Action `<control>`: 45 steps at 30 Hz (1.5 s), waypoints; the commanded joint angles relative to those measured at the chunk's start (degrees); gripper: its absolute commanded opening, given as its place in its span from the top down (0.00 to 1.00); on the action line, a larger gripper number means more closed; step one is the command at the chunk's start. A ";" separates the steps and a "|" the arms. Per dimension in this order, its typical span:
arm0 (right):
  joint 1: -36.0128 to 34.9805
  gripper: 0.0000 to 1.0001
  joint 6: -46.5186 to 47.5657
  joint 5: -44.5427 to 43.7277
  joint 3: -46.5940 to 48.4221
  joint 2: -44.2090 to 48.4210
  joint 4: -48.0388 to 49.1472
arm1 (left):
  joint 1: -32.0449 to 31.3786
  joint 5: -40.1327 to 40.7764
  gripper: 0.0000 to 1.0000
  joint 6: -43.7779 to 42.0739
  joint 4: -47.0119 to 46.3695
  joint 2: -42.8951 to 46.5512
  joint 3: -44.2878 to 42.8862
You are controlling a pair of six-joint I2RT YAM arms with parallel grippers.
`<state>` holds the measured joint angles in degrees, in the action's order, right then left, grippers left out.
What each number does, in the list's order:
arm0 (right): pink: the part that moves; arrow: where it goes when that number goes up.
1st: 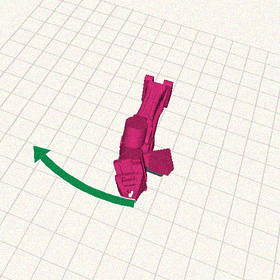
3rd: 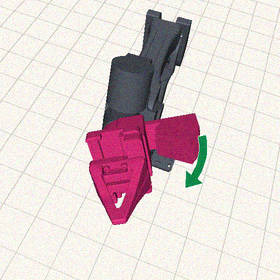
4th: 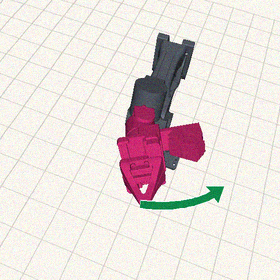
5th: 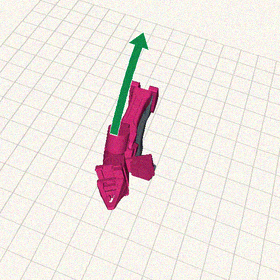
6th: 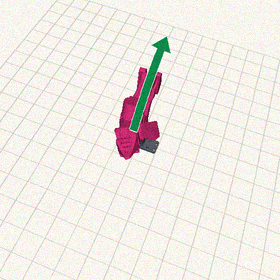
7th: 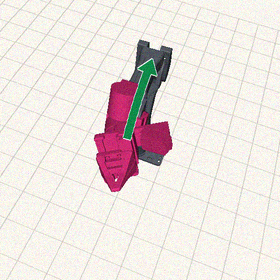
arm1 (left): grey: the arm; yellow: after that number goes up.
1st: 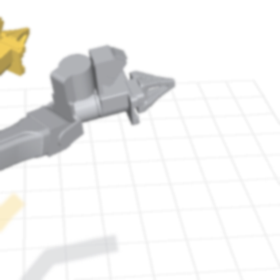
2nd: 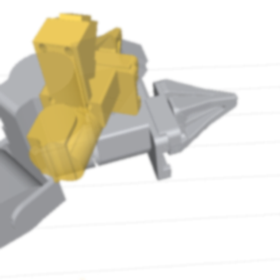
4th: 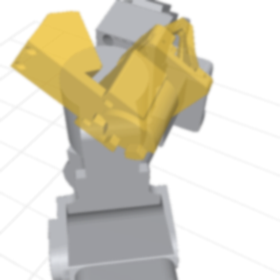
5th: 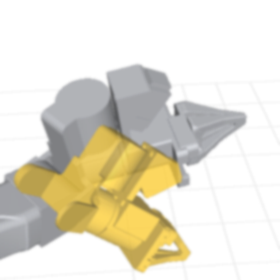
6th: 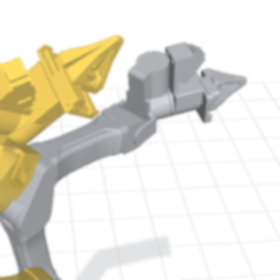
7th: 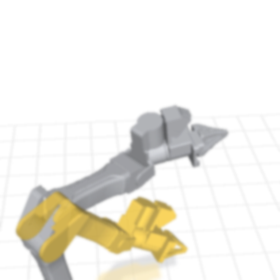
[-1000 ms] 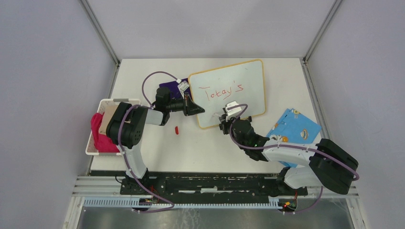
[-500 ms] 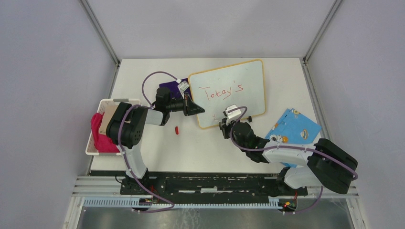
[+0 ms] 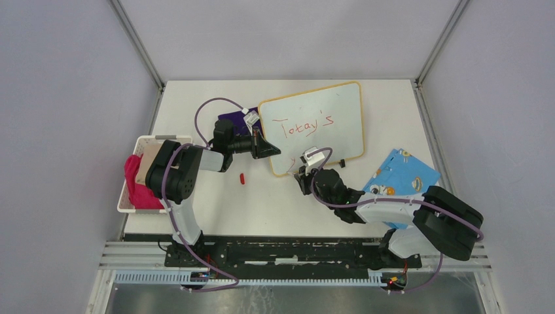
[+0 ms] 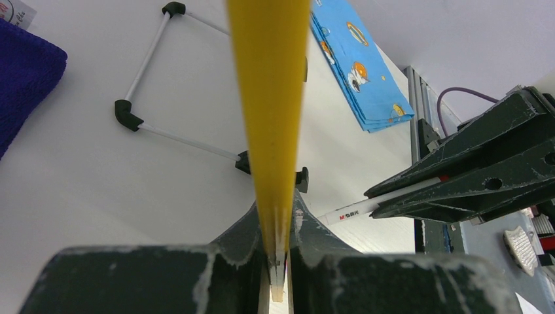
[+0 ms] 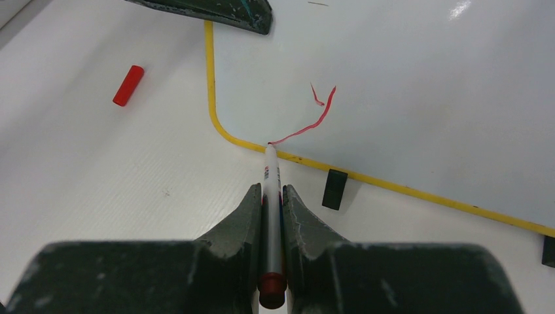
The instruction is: Write a sentence on the whiteboard
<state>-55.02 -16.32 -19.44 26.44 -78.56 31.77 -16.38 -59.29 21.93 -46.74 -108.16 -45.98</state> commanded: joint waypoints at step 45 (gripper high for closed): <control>7.13 1.00 0.67 -1.01 2.19 5.25 -1.79 | -1.02 5.99 0.98 -6.15 9.04 -1.71 -0.39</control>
<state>-47.99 -16.19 -20.12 28.49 -73.12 29.85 -16.47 -59.11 21.17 -45.23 -108.16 -46.68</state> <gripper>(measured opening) 0.179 0.153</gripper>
